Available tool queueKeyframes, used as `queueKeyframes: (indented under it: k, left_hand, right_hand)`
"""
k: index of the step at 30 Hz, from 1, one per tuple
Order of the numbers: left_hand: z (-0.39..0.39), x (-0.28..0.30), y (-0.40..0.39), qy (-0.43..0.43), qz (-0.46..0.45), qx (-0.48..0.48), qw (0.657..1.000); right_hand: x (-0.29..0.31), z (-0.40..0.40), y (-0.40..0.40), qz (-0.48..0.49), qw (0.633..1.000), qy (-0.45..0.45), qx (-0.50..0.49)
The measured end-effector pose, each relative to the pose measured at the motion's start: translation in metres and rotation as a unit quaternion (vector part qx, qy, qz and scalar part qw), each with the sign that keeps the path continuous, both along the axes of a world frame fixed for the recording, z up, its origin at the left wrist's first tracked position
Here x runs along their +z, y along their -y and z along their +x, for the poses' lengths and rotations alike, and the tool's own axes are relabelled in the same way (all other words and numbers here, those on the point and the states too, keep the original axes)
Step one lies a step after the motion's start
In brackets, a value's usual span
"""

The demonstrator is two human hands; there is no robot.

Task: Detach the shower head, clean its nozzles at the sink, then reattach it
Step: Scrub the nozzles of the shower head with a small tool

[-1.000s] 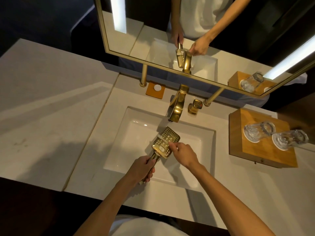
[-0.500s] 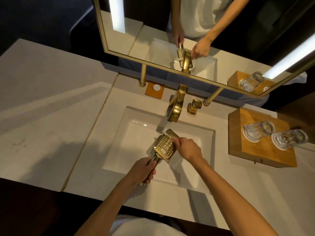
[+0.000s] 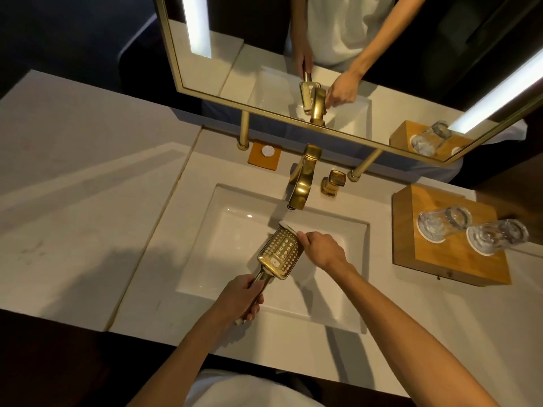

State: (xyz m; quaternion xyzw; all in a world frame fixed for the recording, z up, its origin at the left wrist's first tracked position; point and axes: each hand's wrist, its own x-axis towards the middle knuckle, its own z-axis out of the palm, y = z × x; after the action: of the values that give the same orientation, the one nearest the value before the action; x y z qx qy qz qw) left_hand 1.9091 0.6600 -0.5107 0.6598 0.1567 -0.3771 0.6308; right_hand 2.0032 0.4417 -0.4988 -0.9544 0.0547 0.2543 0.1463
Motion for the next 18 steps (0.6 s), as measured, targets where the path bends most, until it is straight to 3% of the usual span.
queueKeyframes:
  k: [4, 10, 15, 18]
  left_hand:
    - [0.001, 0.0, 0.003, -0.001, 0.011, -0.009, 1.0]
    - [-0.001, 0.001, -0.003, -0.006, 0.024, -0.013, 1.0]
    - [0.0, 0.006, -0.006, 0.006, 0.017, -0.009, 1.0]
    - [0.004, 0.005, -0.007, 0.006, 0.018, -0.003, 1.0]
  right_hand:
    - [-0.007, -0.016, -0.01, 0.028, 0.999, -0.013, -0.039]
    - [0.001, -0.056, -0.029, 0.043, 0.996, -0.039, 0.068]
    - [-0.003, -0.012, 0.01, 0.027, 0.999, 0.007, -0.043]
    - [-0.005, -0.023, 0.004, 0.064, 0.997, -0.001, -0.035]
